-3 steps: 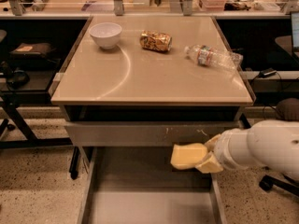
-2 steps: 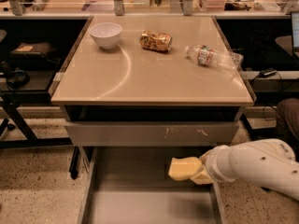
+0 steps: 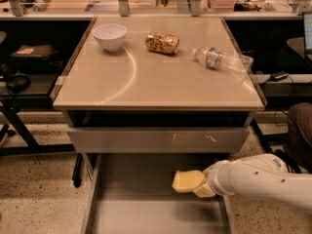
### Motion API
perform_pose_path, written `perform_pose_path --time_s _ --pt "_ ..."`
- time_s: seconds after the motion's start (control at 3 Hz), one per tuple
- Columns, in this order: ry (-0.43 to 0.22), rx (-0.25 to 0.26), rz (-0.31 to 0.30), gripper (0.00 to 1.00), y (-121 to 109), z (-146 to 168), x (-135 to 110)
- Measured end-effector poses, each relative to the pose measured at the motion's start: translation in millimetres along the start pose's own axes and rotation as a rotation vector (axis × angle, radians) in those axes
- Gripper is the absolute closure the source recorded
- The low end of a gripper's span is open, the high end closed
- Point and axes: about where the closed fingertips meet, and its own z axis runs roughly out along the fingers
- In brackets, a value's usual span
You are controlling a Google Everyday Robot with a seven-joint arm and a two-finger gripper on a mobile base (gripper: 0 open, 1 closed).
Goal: Place sponge into middle drawer
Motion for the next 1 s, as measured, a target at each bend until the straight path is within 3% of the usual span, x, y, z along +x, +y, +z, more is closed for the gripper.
perform_pose_path --time_s 0.33,0.67,1.0 --pt "-0.04 -0.011 0.025 1.0 -2.3 16.8 4.3" --pt "-0.124 -0.059 0.098 1.0 -10.0 46.5 6.0" --pt "-0.15 -0.143 0.221 1.0 -22.9 78.9 15.4"
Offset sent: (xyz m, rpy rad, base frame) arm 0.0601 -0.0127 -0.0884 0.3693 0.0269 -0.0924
